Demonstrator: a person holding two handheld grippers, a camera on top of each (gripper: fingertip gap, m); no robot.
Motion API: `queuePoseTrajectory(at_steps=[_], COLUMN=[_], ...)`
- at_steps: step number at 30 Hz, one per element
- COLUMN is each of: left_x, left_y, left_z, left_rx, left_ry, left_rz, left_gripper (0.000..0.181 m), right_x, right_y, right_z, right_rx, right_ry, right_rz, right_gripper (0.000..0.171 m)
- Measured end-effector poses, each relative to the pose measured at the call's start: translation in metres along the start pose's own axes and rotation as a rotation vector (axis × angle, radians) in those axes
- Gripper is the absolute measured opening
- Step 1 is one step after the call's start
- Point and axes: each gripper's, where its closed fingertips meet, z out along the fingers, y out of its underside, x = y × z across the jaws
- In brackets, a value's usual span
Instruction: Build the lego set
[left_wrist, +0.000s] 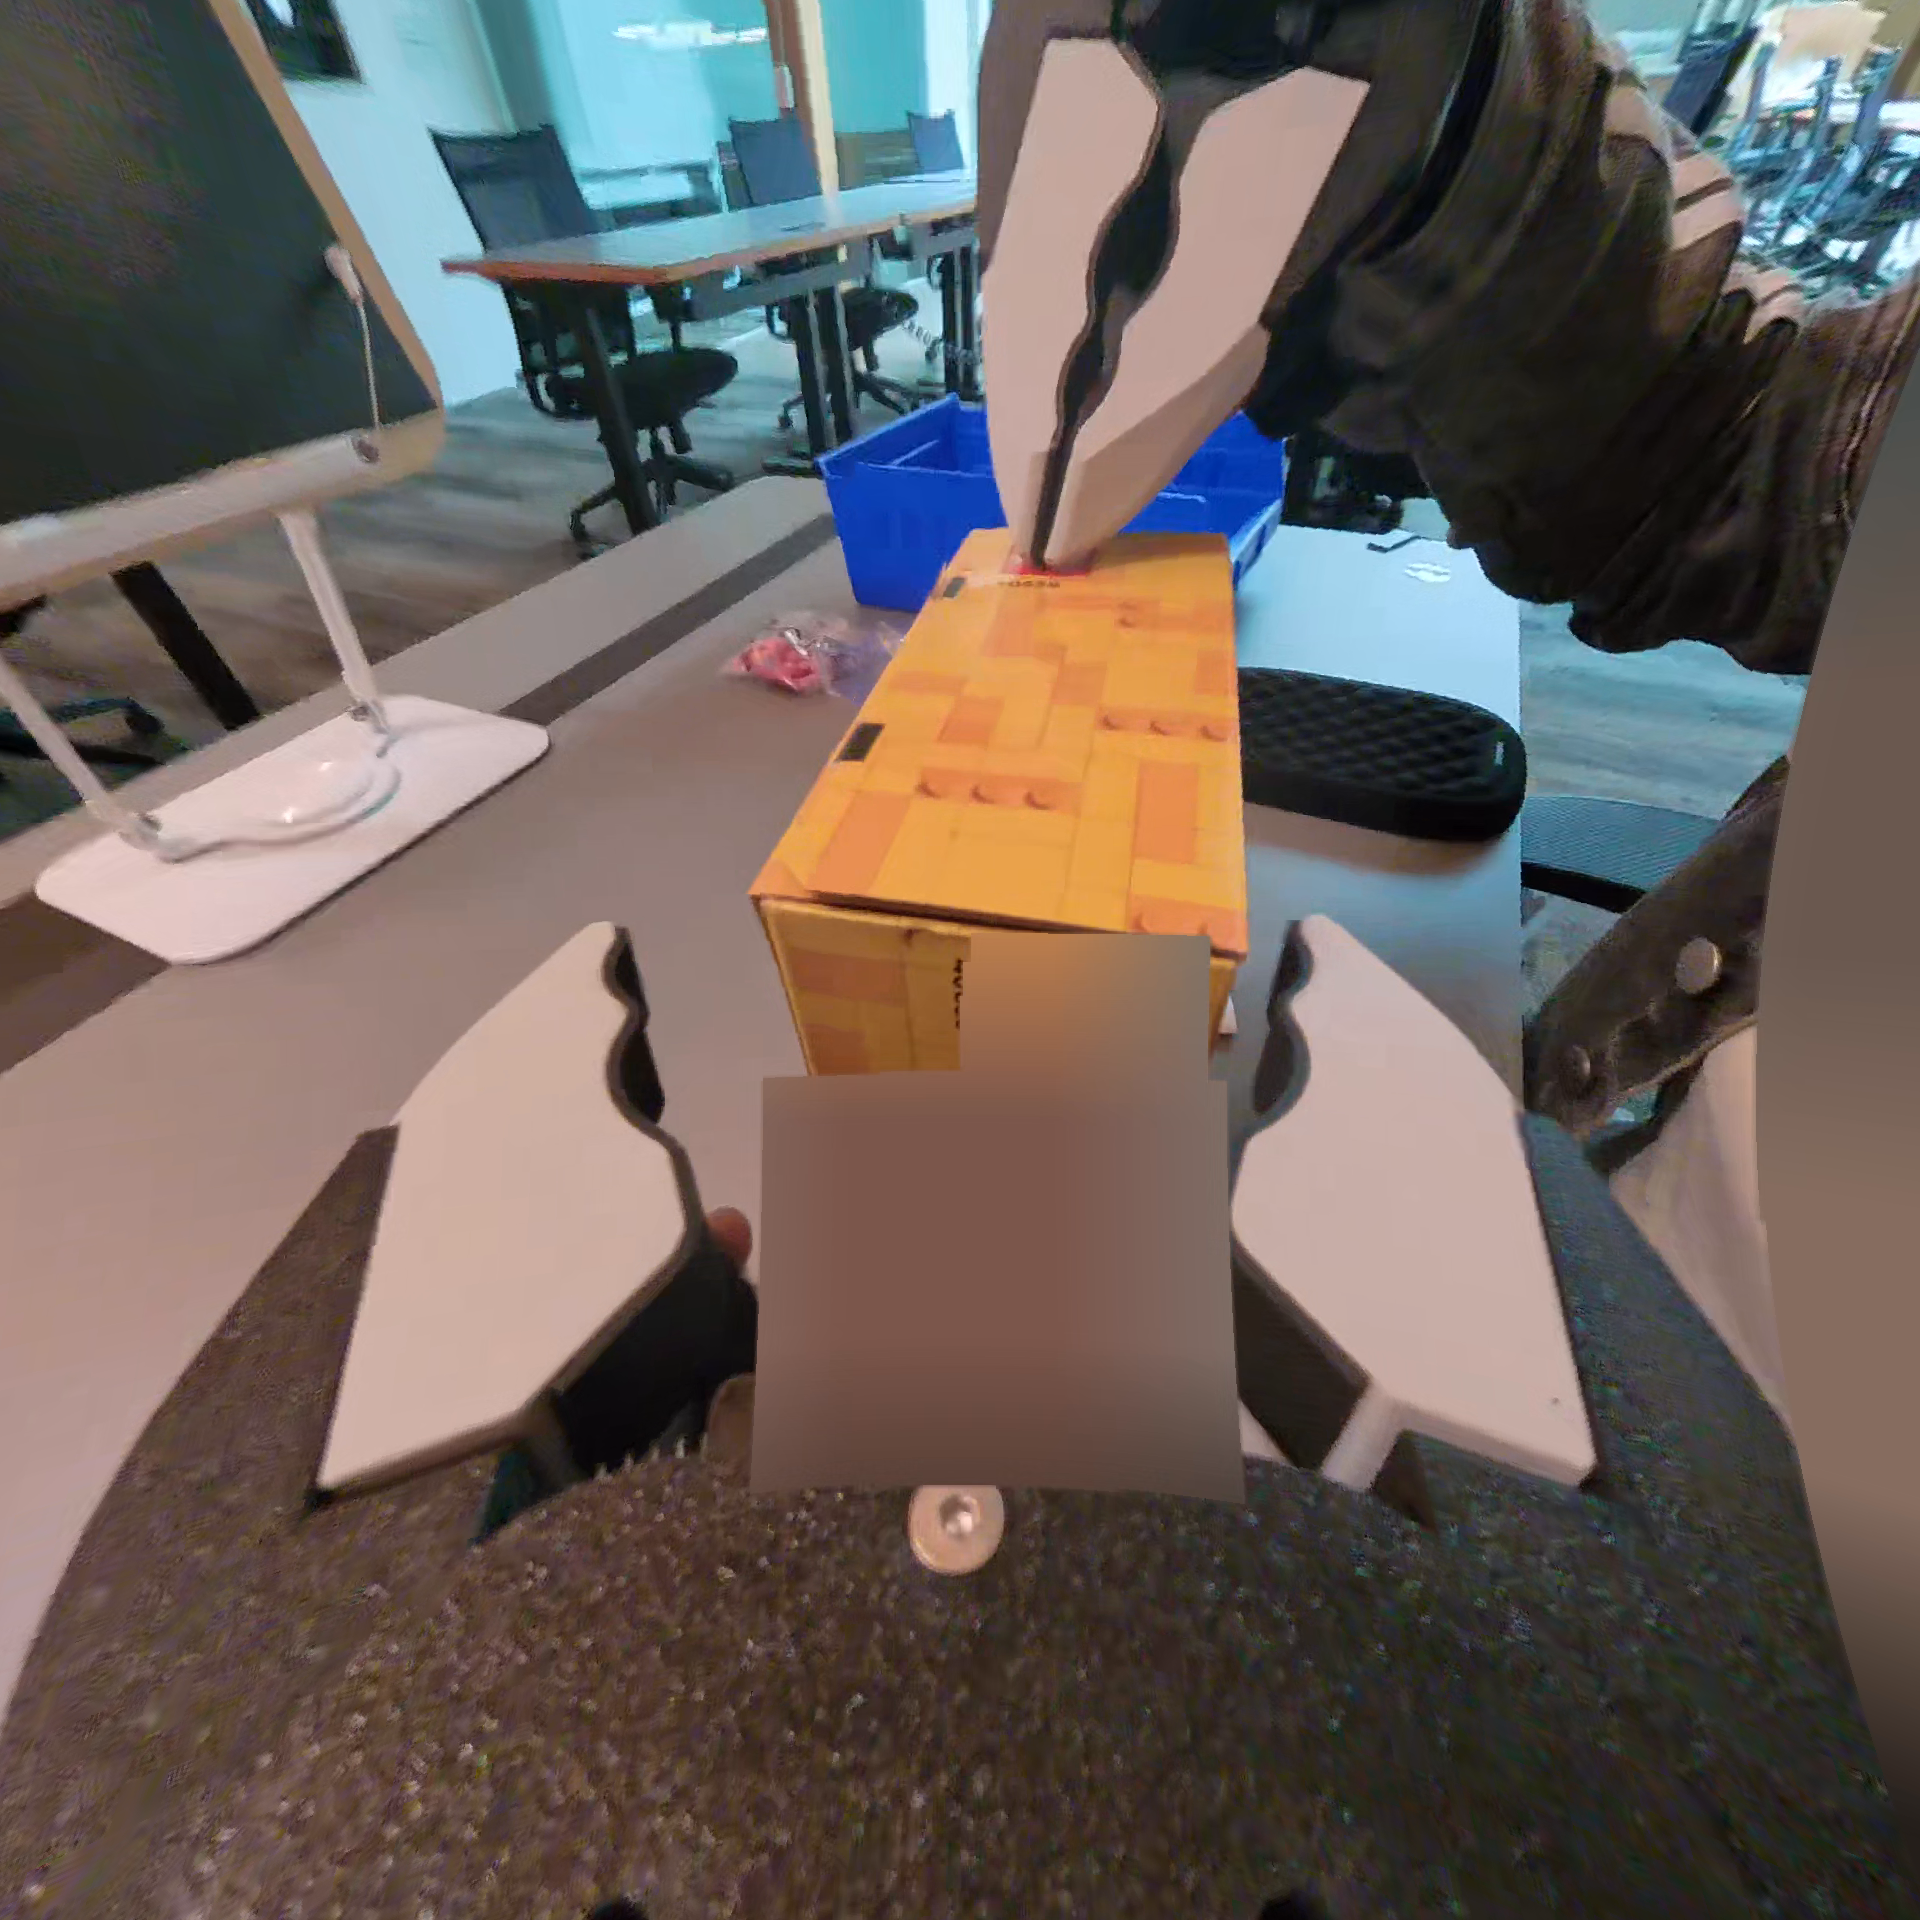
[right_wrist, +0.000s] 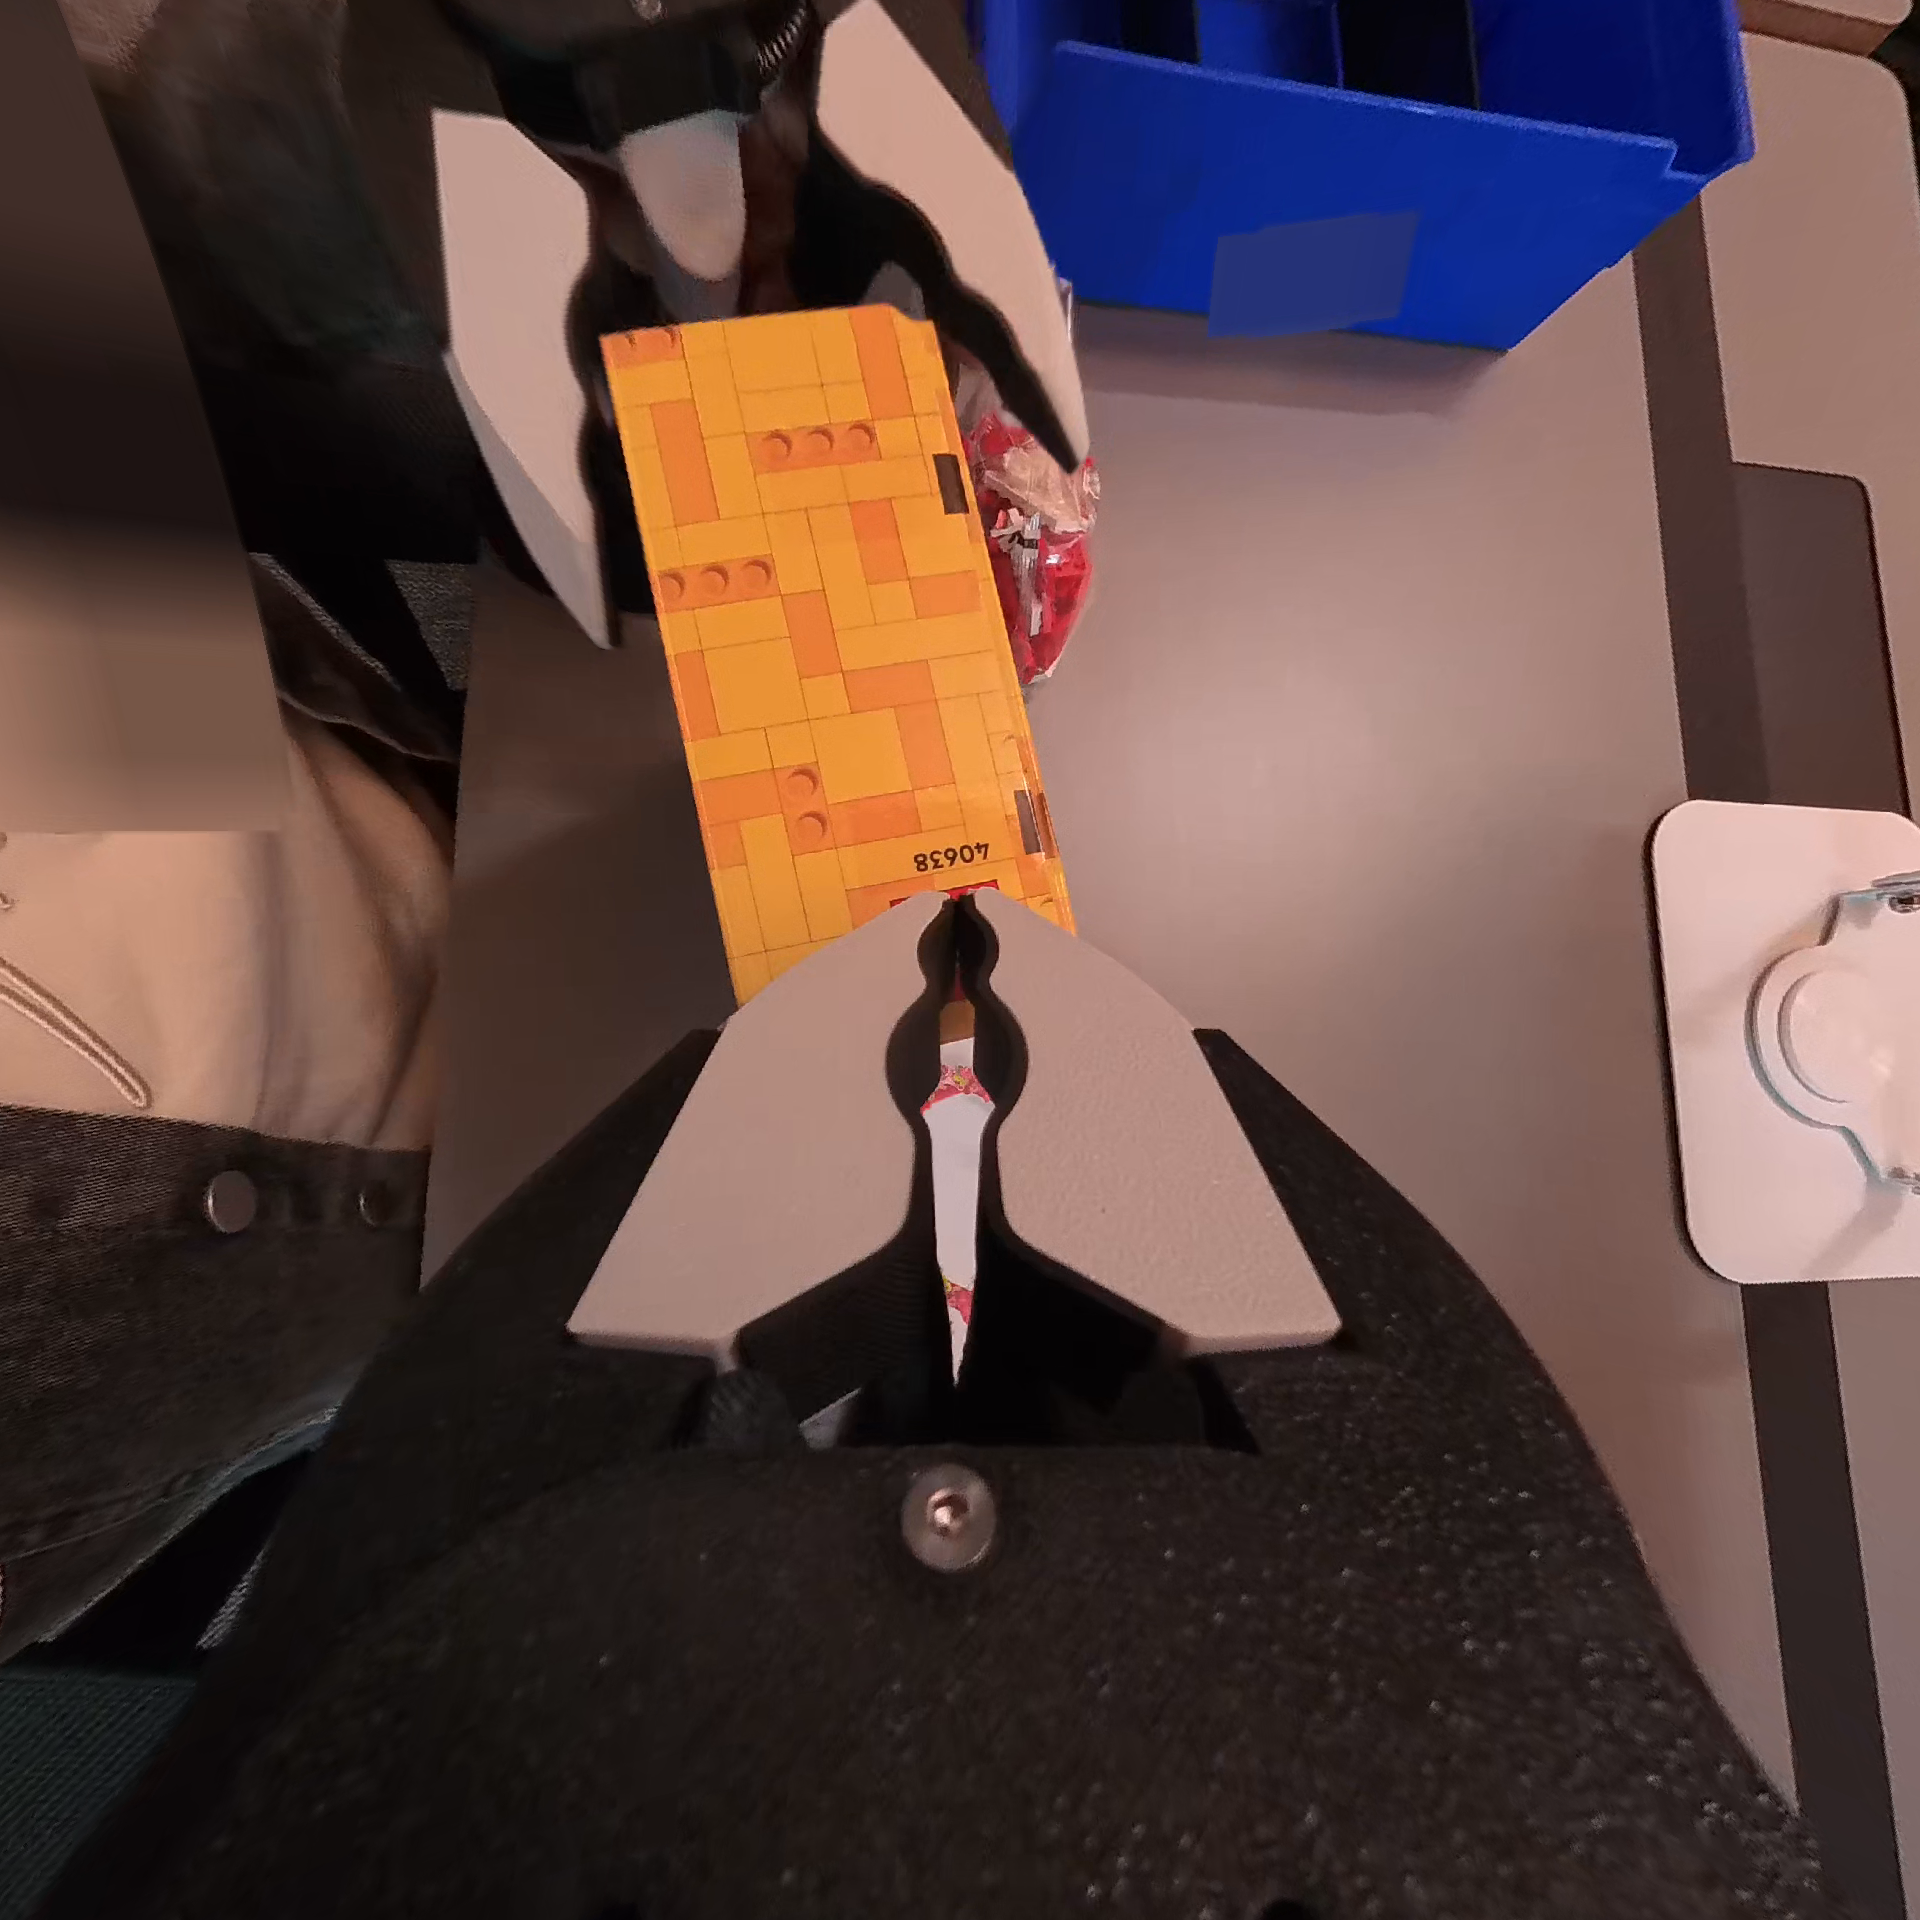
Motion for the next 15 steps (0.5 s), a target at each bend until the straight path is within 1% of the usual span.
queuePoseTrajectory(at_steps=[2,4,7,10,13,15], left_x=[0.001,0.006,0.006,0.007,0.009,0.009], left_y=[-0.001,0.007,0.008,0.006,0.005,0.005], left_z=[0.002,0.005,0.005,0.005,0.004,0.004], left_rx=[0.009,-0.040,-0.039,-0.005,0.007,0.002], left_ry=[-0.006,0.029,0.035,0.045,0.060,0.066], left_rz=[0.064,0.093,0.076,0.073,0.077,0.083], left_gripper=[0.102,0.083,0.080,0.078,0.078,0.078], right_x=[0.000,0.001,0.000,-0.001,-0.003,-0.006], right_y=[0.000,0.000,0.000,-0.001,-0.004,-0.010], right_z=[0.000,0.001,0.001,-0.001,-0.004,-0.013], right_rx=[-0.003,-0.014,-0.022,0.015,0.128,0.294], right_ry=[-0.016,-0.018,-0.018,-0.036,-0.037,-0.057], right_rz=[0.014,0.007,-0.008,-0.015,-0.057,-0.029], right_gripper=[0.001,0.001,0.001,0.000,0.000,0.000])
